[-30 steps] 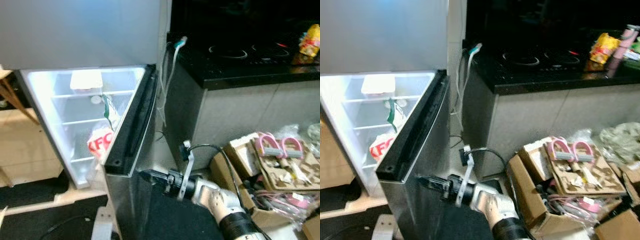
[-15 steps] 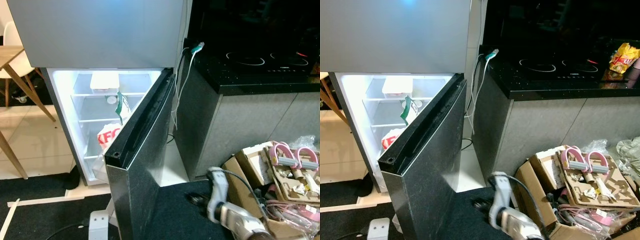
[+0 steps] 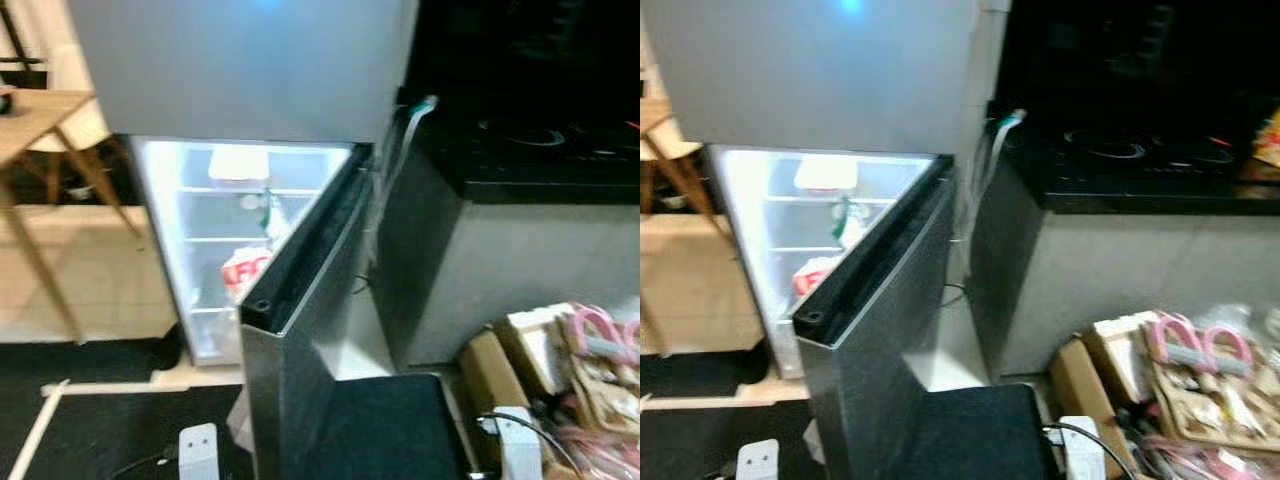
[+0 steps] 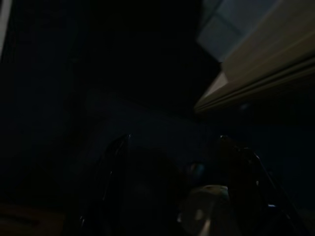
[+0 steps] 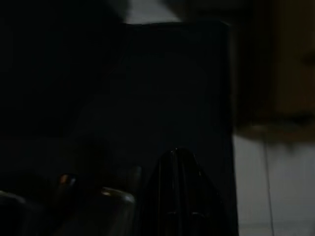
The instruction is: Restocking fridge
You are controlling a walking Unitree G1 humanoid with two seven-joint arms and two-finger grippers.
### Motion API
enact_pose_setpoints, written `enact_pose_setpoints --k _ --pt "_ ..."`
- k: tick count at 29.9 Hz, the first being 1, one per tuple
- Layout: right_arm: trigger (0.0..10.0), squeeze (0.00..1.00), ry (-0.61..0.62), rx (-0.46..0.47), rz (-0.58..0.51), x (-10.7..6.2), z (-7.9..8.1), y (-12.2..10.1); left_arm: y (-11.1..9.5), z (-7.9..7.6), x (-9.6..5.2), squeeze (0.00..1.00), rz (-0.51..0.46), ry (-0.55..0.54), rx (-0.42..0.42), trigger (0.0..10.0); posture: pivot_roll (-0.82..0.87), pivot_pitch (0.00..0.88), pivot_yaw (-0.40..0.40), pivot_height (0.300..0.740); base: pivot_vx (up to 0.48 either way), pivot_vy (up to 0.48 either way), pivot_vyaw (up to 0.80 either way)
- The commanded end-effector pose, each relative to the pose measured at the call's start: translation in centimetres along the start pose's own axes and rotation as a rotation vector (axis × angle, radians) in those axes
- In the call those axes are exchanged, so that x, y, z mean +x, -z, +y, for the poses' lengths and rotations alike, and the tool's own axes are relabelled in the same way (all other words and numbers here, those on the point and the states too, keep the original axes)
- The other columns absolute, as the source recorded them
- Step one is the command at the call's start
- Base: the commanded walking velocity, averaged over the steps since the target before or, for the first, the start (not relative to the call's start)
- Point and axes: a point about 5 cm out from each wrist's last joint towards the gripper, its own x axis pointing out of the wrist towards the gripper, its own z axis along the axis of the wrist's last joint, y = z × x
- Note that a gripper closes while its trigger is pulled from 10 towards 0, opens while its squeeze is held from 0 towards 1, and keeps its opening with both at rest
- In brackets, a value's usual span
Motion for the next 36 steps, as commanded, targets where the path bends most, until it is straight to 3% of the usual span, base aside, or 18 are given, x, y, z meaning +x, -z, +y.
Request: enact_pose_setpoints --k 1,20,33,36 --pt "10.0 0.0 0.002 0.01 -0.032 0.02 -0.06 -0.36 -0.1 0.07 0.06 0.0 0.006 0.011 0.03 10.0 0.03 0.0 -0.093 0.738 0.0 0.0 0.8" --pt "10.0 0.0 -0.041 -0.006 -0.058 0.06 0.1 -1.02 -0.35 -0.03 0.07 0.0 -0.014 0.031 0.026 10.0 0.03 0.0 -0.094 0.738 0.0 0.0 0.8" --pt "10.0 0.0 -0.048 -0.022 -0.048 0.0 -0.05 -0.69 -0.72 -0.28 0.12 0.0 -0.029 0.093 0.1 10.0 0.03 0.0 -0.093 0.738 0.0 0.0 0.8" --pt "10.0 0.0 -0.029 0.001 -0.045 0.0 -0.14 -0.55 -0.78 -0.28 0.13 0.0 -0.029 0.105 0.117 10.0 0.03 0.0 -0.093 0.738 0.0 0.0 0.0"
